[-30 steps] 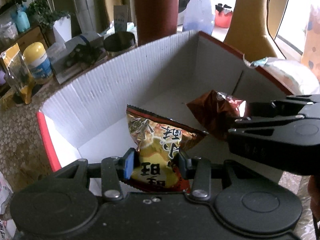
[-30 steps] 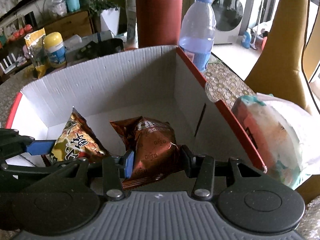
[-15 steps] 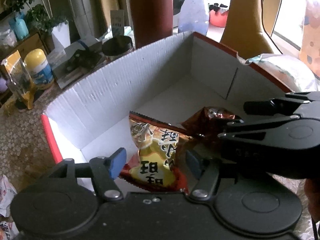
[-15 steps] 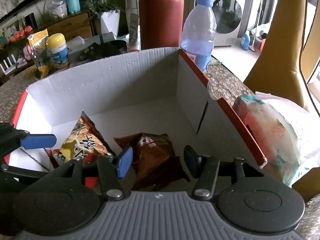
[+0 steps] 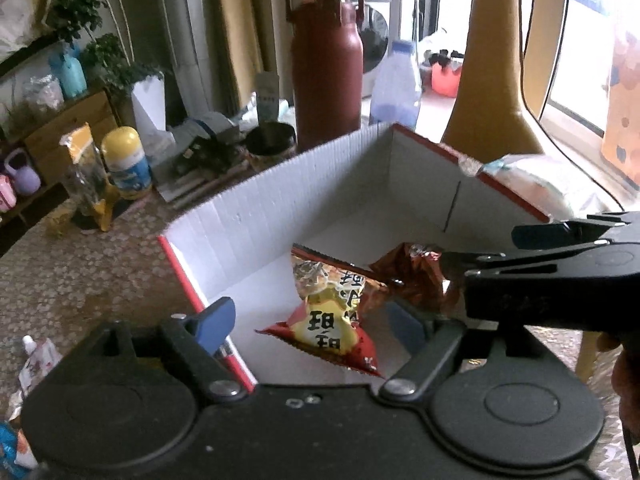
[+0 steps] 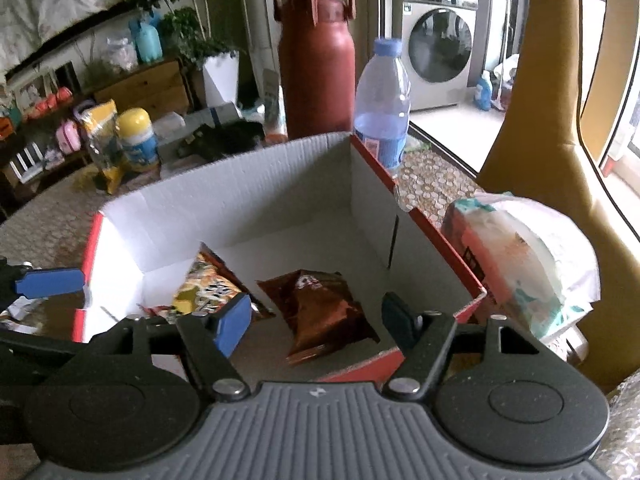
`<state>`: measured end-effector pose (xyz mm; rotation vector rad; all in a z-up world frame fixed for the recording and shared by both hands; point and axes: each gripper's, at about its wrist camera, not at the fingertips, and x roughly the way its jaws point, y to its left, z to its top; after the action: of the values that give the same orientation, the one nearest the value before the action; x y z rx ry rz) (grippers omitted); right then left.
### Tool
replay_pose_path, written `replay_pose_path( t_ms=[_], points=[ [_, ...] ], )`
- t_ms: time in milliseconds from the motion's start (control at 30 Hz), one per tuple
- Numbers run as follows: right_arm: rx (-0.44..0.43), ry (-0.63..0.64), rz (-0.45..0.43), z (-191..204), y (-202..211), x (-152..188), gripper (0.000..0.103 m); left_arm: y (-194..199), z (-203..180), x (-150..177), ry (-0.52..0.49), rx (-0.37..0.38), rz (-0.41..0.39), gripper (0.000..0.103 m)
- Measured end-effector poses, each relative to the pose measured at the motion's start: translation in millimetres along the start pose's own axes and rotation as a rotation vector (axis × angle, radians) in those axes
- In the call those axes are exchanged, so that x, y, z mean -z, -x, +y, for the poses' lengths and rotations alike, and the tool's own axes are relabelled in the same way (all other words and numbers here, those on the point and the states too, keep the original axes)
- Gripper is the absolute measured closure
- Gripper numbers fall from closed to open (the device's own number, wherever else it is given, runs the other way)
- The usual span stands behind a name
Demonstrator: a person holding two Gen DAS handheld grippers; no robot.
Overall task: Organize snacks
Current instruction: 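Open both tools to release the bags into the box and withdraw, then grasp the blue cookie packet with the left tool while the right tool grasps the silver foil wrapper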
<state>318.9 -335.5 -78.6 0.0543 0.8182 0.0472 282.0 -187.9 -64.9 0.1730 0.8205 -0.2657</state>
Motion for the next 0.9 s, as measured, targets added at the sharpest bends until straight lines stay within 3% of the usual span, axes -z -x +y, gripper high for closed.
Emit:
replay_pose_path(
  t_ms=[567, 900],
  points=[
    [-0.071, 0.034, -0.100, 39, 82, 17, 0.026, 91, 40, 31, 0.084, 0.014, -0.138, 0.017],
    [-0.157, 0.054, -0.121, 81, 110, 36, 0.021, 129, 83, 65, 0.143, 0.003, -0.199, 0.007]
  ],
)
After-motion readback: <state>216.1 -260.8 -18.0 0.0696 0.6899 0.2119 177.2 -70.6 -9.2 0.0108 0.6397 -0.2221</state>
